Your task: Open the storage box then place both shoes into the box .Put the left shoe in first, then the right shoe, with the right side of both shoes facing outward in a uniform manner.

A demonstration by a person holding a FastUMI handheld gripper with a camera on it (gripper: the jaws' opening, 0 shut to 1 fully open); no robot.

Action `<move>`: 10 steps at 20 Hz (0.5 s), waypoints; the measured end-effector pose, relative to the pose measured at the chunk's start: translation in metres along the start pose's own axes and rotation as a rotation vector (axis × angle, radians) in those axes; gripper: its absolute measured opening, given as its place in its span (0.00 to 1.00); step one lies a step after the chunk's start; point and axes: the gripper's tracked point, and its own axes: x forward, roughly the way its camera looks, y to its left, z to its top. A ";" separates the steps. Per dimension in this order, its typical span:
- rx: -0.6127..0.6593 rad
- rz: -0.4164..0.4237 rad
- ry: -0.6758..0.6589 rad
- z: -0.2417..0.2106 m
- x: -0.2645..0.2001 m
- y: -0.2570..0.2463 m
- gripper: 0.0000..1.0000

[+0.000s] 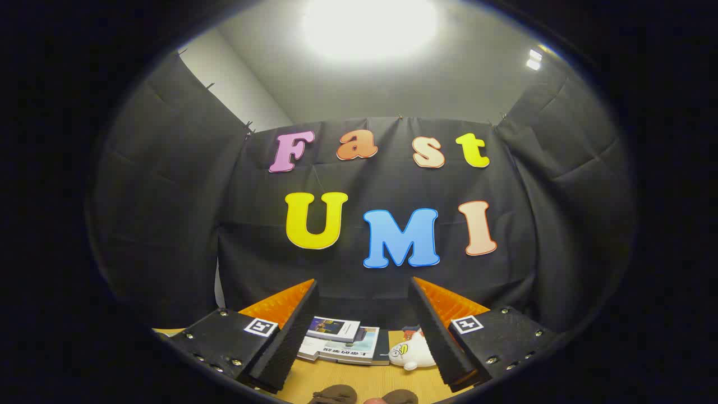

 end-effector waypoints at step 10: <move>-0.029 -0.021 0.007 0.000 -0.011 0.003 0.97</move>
